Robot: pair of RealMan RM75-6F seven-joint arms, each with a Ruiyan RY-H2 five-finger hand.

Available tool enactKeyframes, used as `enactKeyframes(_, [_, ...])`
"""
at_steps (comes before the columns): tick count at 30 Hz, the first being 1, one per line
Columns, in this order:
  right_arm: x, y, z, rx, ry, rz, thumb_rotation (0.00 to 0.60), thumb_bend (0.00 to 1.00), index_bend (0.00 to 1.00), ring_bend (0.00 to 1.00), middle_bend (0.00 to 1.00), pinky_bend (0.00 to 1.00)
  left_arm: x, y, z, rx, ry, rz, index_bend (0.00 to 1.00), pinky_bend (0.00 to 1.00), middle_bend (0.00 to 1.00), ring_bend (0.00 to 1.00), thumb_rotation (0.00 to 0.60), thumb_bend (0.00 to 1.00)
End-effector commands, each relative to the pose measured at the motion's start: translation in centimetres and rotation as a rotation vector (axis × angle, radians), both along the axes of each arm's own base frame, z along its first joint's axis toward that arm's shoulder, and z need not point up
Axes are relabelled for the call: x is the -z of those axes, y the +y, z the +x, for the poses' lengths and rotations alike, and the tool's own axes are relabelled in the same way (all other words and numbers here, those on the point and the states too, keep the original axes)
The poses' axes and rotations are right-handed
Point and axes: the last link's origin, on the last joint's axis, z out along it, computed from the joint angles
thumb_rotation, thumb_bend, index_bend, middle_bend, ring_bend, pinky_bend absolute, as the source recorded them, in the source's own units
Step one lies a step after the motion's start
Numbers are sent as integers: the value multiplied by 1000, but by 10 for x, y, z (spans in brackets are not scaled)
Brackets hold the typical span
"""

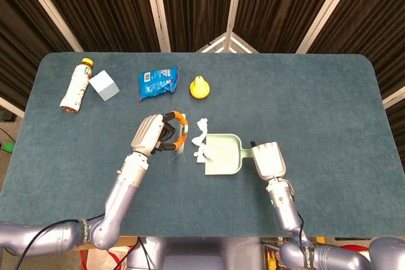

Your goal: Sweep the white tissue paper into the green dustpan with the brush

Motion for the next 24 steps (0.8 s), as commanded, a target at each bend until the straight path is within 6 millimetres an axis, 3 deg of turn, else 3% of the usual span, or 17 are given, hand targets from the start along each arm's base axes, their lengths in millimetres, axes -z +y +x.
enactKeyframes(1, [0, -2, 0, 0, 4, -8, 600, 524, 613, 839, 819, 878, -3, 8, -8, -2, 59, 28, 790, 1000, 1000, 1000, 600, 646])
enactKeyframes(10, [-6, -16, -4, 13, 17, -62, 600, 524, 612, 839, 819, 878, 3, 16, -25, -30, 98, 36, 790, 1000, 1000, 1000, 600, 646])
enactKeyframes(24, [-13, -23, -13, 34, 12, -68, 600, 525, 612, 839, 819, 878, 30, 35, -14, -11, 189, 56, 790, 1000, 1000, 1000, 600, 646])
